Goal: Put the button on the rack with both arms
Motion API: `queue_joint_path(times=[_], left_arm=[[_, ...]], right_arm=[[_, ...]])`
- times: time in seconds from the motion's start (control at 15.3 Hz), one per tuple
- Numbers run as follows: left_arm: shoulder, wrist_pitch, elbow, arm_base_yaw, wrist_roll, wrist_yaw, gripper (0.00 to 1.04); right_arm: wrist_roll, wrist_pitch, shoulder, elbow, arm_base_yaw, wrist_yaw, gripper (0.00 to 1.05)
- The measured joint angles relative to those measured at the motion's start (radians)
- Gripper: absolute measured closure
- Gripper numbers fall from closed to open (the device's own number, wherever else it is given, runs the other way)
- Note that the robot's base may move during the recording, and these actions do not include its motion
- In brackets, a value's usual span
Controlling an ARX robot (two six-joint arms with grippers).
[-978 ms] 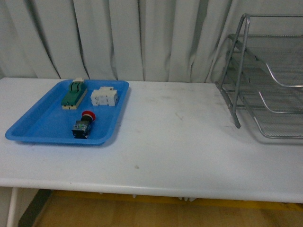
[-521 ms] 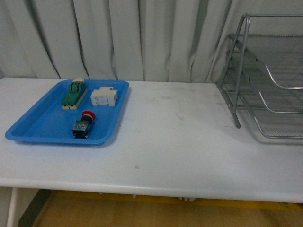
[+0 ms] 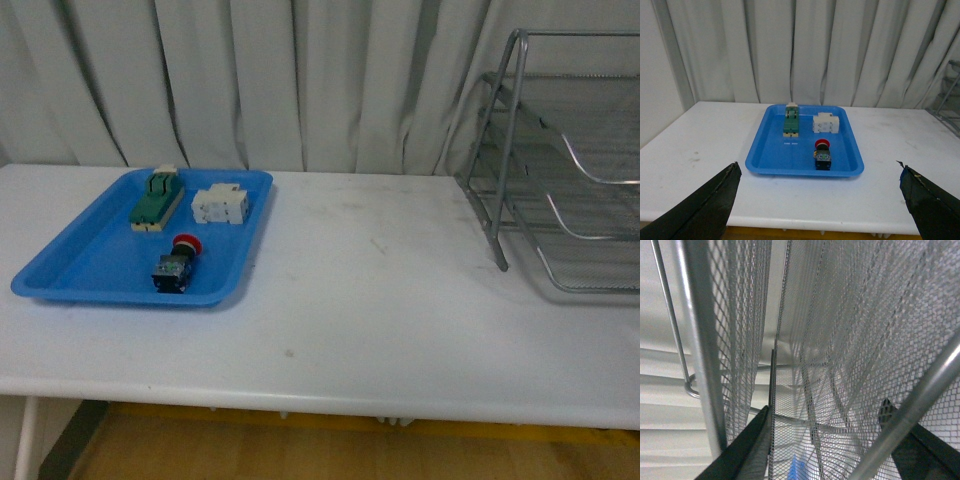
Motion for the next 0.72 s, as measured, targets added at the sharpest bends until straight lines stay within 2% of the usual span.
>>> queue_joint_path(times=[0.39, 0.52, 0.72], left_arm=[[0.0, 0.0, 0.0, 0.0, 0.0, 0.0, 0.07], [0.0, 0.0, 0.0, 0.0, 0.0, 0.0, 0.07], [0.0, 0.0, 0.0, 0.0, 0.0, 0.0, 0.07]], right_arm=[[-0.002, -0.009, 0.035, 0.027, -0.014, 0.002, 0.97], [0.069, 0.0, 0.035, 0.011, -0.015, -0.001, 1.01], [0.08, 0.01, 0.014, -0.041, -0.026, -0.022, 1.01]])
